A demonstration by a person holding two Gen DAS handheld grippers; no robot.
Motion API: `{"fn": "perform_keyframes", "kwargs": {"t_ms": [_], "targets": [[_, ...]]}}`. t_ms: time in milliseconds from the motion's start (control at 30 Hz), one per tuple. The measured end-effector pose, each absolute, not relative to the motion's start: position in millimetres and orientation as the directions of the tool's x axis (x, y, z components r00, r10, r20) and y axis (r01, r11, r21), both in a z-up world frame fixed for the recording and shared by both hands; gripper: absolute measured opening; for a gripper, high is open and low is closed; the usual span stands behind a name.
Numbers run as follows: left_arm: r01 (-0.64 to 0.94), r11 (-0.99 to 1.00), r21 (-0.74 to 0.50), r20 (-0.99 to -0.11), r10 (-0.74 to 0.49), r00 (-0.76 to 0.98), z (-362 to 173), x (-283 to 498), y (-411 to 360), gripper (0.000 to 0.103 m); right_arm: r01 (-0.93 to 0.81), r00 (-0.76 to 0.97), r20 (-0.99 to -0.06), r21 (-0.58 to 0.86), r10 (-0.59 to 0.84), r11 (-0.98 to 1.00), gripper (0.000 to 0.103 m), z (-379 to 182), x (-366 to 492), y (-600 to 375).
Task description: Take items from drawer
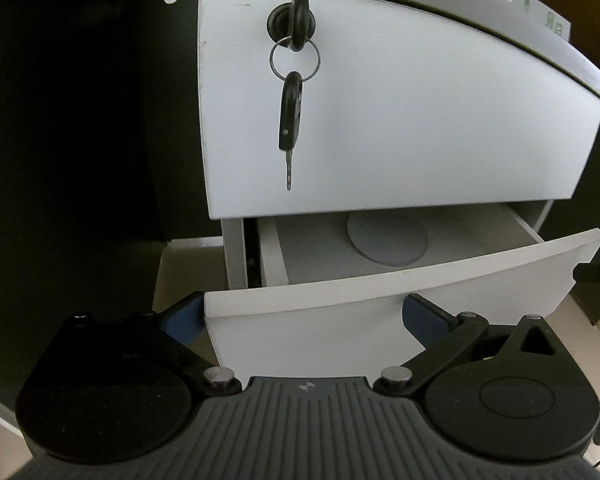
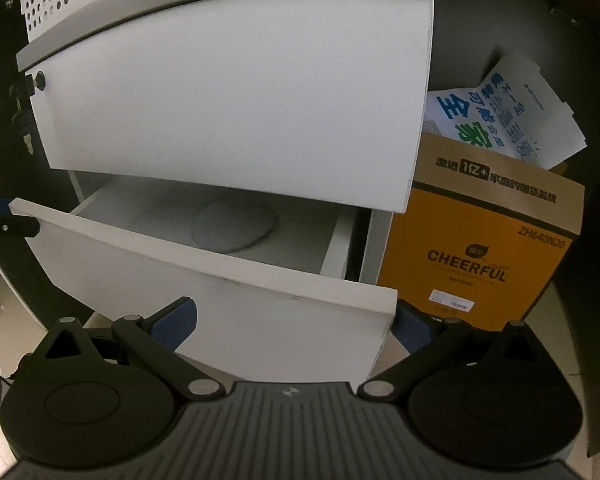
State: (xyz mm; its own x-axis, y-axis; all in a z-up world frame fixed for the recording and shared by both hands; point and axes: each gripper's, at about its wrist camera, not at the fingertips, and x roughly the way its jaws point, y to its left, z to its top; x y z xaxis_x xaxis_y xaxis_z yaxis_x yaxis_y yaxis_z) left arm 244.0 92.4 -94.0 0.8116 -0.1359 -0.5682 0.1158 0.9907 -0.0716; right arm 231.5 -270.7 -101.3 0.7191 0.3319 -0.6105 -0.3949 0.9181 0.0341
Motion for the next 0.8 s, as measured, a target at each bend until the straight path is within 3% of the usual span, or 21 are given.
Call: {"fn": "perform_keyframes", "kwargs": {"t_ms": [167, 333, 433, 800], "targets": [[0.079, 0.987, -0.142, -0.561, -0.146, 0.815, -88.9, 242.4, 104.0, 0.103, -0.354, 0.726, -0.603, 0.082, 0.330, 0.932, 0.103, -87.6, 230.1, -273.9], [0.034, 0.982, -0.185, -0.543, -0.131, 0.829, -73.8, 192.8, 73.8, 0.102, -0.324, 0.743, -0.595, 0.080, 0.306, 0.943, 0.103, -74.2, 238.8, -269.2], [0.011, 0.982, -0.186, -0.533, -0.110, 0.839, -76.5, 197.0, 77.7, 0.096, -0.294, 0.748, -0.609, 0.053, 0.264, 0.954, 0.103, -72.4, 249.0, -262.5], [-0.029, 0.988, -0.151, -0.628, -0.073, 0.775, -68.3, 224.4, 88.0, 0.084, -0.230, 0.731, -0.663, -0.015, 0.162, 0.973, 0.103, -75.9, 277.5, -249.9]]}}
